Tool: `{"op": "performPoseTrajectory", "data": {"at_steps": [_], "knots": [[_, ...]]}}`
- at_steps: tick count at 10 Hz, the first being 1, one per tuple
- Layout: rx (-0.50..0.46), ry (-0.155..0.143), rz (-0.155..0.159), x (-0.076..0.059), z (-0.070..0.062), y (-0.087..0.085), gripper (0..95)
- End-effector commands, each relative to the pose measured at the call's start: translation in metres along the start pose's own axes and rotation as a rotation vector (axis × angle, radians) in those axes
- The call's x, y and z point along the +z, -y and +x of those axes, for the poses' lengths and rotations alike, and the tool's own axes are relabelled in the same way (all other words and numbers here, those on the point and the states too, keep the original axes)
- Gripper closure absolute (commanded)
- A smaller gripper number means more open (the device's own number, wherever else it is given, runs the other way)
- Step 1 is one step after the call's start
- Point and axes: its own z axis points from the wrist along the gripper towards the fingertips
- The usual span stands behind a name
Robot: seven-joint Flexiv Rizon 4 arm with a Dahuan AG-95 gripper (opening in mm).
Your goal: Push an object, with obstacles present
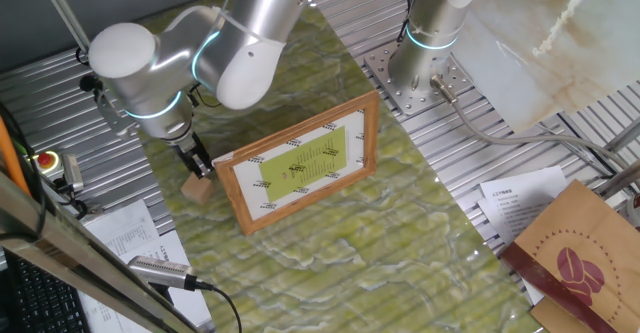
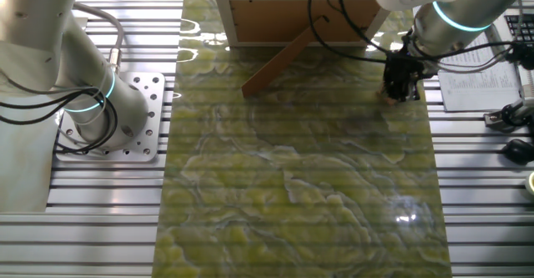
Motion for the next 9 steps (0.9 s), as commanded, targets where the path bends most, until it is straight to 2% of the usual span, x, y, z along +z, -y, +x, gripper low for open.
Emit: {"op": "performPoseTrajectory", "data": {"at_steps": [1,3,7,9], "knots": [[0.007,0.004,-0.001,-0.001,-0.001,0.001,95.0],[0.029,0.007,0.002,-0.001,-0.001,0.002,95.0],[-0.007,0.008,0.000,-0.007,-0.013,-0.002,95.0],[-0.013,0.005,0.004,-0.009,-0.015,-0.003,95.0]]}}
